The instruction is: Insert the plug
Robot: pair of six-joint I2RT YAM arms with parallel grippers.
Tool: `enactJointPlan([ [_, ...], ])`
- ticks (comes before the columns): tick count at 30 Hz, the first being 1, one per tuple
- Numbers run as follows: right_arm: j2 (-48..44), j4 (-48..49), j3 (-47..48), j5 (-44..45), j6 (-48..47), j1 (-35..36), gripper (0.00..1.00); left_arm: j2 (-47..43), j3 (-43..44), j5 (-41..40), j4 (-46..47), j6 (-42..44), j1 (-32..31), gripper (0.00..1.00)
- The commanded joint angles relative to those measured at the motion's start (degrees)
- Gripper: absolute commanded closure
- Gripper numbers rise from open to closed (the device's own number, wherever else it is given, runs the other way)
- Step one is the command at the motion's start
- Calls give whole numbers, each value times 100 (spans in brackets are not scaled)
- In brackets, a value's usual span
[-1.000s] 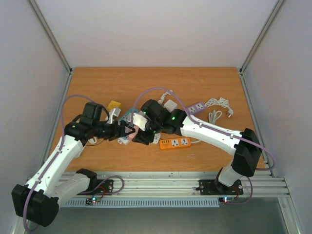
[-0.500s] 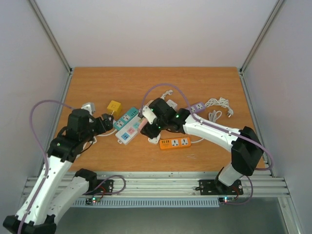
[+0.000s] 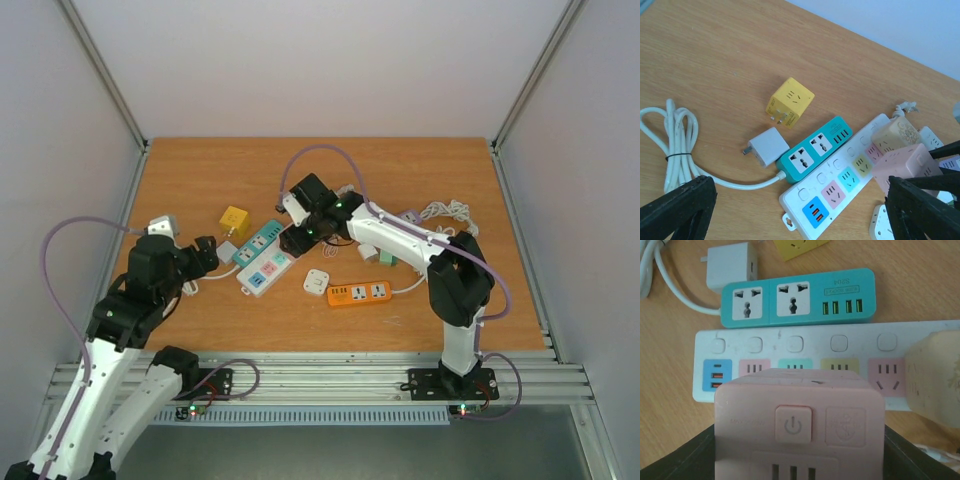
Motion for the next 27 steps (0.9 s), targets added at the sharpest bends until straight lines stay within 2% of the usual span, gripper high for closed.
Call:
enactJointPlan([
  [1,199,-260,468,-41,185,-17,63,-5,324,-326,-298,233,10,7],
  [14,927,-570,1096,230,-17,-23,62,-210,94,-493,-579,477,14,5],
  [27,1286,-366,1157,624,-190,-23,62,-201,81,-532,-590,488,11,5],
])
